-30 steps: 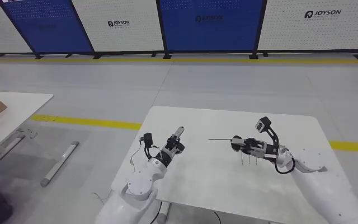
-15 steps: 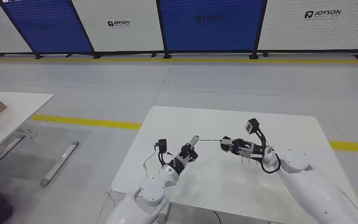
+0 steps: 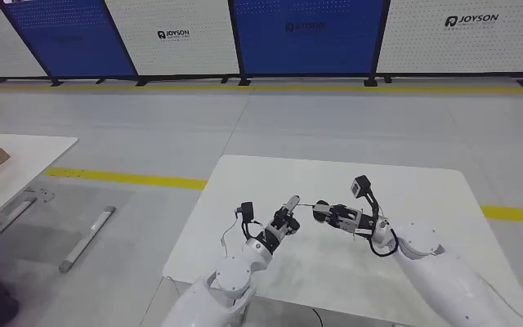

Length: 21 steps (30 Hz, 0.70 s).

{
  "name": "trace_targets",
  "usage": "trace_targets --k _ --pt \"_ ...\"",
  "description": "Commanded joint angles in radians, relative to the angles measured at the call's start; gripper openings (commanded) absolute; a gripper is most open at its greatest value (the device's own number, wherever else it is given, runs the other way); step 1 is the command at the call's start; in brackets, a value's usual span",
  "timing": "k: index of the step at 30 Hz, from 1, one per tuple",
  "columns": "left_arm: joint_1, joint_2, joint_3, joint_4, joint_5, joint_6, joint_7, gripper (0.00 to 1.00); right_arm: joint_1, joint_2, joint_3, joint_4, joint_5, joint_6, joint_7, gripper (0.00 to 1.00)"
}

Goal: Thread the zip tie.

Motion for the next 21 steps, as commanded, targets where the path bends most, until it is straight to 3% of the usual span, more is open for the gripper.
trace_targets --k 1,5,11,13,14,15,21 --pt "0.0 0.0 0.0 0.0 0.0 0.001 -0.001 1.0 0.0 0.0 0.0 0.0 0.0 0.0 0.0 0.0" --pt "-0.004 -0.001 -0.001 0.008 -0.02 0.002 -0.014 1.0 -0.011 0.0 0.003 -0.013 -0.008 0.011 -0.02 0.0" --pt "-0.031 -0.009 0.008 0.038 -0.016 -0.032 0.002 1.0 -0.027 -0.002 0.024 -0.039 -0.027 0.041 -0.019 0.0" --pt "-0.038 -0.011 0.012 0.042 -0.015 -0.033 0.0 0.49 -0.031 -0.003 0.033 -0.042 -0.03 0.043 -0.02 0.0" --pt "-0.039 -0.012 0.013 0.042 -0.019 -0.033 -0.003 0.45 -0.032 -0.004 0.038 -0.043 -0.03 0.043 -0.021 0.0" --pt "-0.04 -0.012 0.012 0.043 -0.019 -0.032 -0.006 0.34 -0.034 -0.004 0.043 -0.043 -0.031 0.043 -0.021 0.0" --pt "-0.041 -0.014 0.009 0.046 -0.026 -0.029 -0.029 0.21 -0.045 -0.004 0.073 -0.046 -0.042 0.052 -0.022 0.0"
